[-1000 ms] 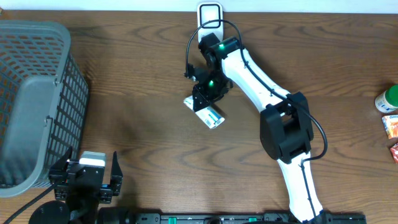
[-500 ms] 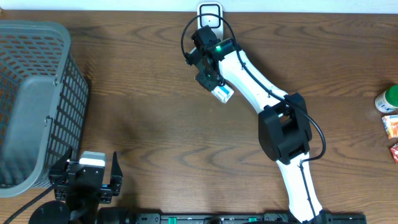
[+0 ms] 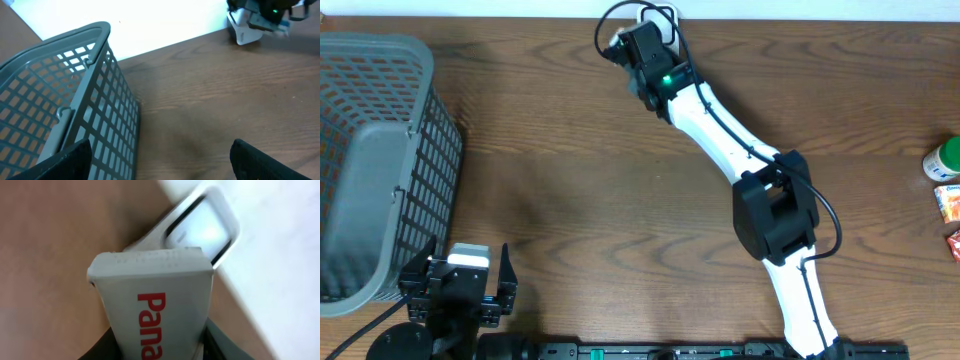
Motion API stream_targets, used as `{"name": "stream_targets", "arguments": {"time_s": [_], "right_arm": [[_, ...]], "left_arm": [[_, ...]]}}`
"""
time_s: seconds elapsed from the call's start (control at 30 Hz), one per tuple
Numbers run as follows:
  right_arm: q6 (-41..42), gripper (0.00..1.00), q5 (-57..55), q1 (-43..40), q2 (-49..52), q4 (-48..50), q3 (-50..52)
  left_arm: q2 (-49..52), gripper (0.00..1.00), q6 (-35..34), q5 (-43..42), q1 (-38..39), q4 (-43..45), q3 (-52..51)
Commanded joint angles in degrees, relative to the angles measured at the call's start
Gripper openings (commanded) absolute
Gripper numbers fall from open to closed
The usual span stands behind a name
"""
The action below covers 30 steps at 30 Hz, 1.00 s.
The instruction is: Scan the item barcode
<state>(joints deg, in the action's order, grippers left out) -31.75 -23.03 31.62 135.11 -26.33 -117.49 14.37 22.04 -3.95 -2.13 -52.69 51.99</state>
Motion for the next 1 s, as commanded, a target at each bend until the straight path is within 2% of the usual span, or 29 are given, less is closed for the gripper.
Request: {"name": "stream_targets", "arguments": {"time_s": [0.0, 0.27, 0.4, 0.47, 0.73, 0.97], "right_arm": [[-7.3, 0.21, -5.1, 0.8, 0.2, 5.4, -1.2], [-17.2, 0.23, -5.7, -0.3, 1.9, 17.9, -1.2], [-24.6, 0.24, -7.1, -0.8, 4.6, 23.4, -1.2], [-28.6, 0.24, -7.0, -2.1, 6.9, 30.0, -1.2], [-42.9, 0.25, -6.9, -3.5, 13.2, 38.5, -1.2], [-45.3, 0.27, -4.9, -3.6, 16.5, 44.9, -1.4]], "left_arm": [[0.1, 0.86, -0.8, 0.1, 0.2, 0.0, 0.0], [0.1, 0.86, -0.8, 0.1, 0.2, 0.0, 0.0], [0.1, 0.86, -0.8, 0.1, 0.2, 0.0, 0.0], [0.1, 0.86, -0.8, 0.1, 0.2, 0.0, 0.0], [0.1, 0.86, -0.8, 0.1, 0.2, 0.0, 0.0], [0.1, 0.87, -0.8, 0.1, 0.2, 0.0, 0.0]]}}
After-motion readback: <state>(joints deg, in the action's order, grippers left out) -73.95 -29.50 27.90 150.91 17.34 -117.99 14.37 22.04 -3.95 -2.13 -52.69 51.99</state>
